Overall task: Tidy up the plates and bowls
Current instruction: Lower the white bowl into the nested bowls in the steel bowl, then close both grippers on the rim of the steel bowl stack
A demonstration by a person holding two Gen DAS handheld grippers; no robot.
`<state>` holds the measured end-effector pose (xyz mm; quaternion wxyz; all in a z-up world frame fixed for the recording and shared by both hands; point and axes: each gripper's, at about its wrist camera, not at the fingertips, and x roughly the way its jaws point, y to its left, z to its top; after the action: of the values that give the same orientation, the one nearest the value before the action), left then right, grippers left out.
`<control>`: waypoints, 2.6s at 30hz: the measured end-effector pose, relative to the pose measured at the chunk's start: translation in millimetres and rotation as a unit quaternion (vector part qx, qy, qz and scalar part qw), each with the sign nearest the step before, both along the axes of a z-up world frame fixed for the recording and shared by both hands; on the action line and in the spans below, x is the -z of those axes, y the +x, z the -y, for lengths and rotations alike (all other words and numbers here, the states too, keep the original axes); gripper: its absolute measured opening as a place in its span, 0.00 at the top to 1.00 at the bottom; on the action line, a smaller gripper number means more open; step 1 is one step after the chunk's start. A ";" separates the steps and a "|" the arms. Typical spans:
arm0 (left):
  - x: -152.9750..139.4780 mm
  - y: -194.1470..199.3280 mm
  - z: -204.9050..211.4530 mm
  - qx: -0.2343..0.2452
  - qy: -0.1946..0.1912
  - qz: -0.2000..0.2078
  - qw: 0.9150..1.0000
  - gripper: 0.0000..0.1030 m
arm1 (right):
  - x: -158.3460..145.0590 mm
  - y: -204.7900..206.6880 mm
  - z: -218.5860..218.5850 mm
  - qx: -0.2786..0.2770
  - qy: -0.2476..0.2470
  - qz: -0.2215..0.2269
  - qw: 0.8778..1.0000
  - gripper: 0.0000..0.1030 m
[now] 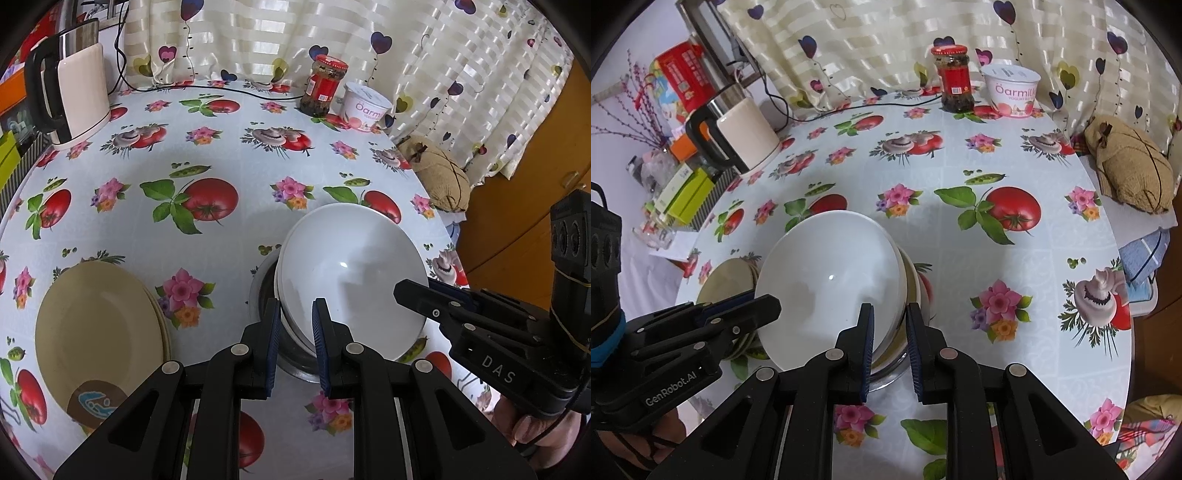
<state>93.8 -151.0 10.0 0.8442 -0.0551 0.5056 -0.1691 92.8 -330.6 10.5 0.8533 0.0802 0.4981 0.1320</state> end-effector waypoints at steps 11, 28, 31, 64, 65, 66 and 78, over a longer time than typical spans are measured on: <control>1.1 0.2 0.1 0.002 -0.005 -0.001 1.000 0.82 | 0.9 2.2 1.4 0.000 -0.013 0.002 1.000 0.79; 0.2 3.7 -0.7 0.001 -0.016 0.001 1.000 0.82 | -5.1 -0.3 0.6 -0.001 -0.025 0.024 0.999 0.85; 0.2 4.8 -1.3 0.001 -0.022 0.006 1.000 0.82 | -4.6 0.9 3.2 -0.001 -0.024 0.027 0.999 0.85; -11.0 0.8 -16.8 -0.006 -0.046 0.043 0.998 0.82 | -12.9 -15.6 11.6 -0.001 -0.012 0.051 0.999 0.63; -11.5 0.5 -17.7 -0.007 -0.045 0.045 0.998 0.82 | -13.8 -16.6 12.5 -0.001 -0.010 0.053 0.999 0.63; -12.0 -0.1 -18.7 -0.008 -0.045 0.046 0.998 0.82 | -14.7 -17.8 13.8 -0.001 -0.007 0.054 0.999 0.62; -13.6 -5.8 -30.3 -0.025 -0.029 0.066 0.997 0.82 | -20.1 -29.0 29.4 0.000 0.010 0.074 0.997 0.62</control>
<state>87.9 -120.6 23.6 0.8777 -0.0811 0.4423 -0.1657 63.8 -360.0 30.5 0.8867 0.0788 0.4326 0.1428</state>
